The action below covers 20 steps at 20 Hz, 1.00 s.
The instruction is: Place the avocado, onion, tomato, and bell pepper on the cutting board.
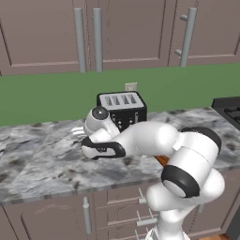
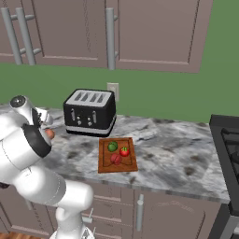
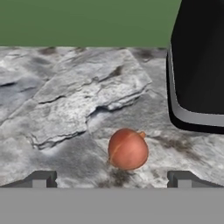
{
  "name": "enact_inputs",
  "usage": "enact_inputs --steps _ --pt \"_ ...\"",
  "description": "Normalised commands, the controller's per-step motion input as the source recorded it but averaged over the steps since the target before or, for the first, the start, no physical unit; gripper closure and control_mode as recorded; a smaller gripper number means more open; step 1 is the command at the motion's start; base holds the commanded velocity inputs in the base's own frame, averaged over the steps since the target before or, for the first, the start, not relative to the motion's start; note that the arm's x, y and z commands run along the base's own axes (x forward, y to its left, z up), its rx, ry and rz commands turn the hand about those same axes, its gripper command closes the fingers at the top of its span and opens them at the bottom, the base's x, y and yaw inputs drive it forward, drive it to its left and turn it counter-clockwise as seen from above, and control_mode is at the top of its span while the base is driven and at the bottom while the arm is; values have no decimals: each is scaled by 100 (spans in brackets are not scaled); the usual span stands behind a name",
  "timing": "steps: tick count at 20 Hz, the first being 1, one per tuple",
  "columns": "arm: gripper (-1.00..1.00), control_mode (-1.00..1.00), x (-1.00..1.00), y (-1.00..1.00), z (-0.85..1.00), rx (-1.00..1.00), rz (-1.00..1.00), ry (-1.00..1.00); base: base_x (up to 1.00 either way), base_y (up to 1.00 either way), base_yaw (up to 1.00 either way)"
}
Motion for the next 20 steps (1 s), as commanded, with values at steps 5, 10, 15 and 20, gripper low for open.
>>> enact_inputs --steps 5,10,15,20 --pt "-100 -100 -19 -10 0 -3 0 0 0 0 0" --pt "-100 -100 -14 -17 -1 -1 0 0 0 0 0" --pt "-100 -100 -1 -16 -2 0 0 1 0 0 0" --pt "-100 -100 3 -4 -17 0 0 6 0 0 0"
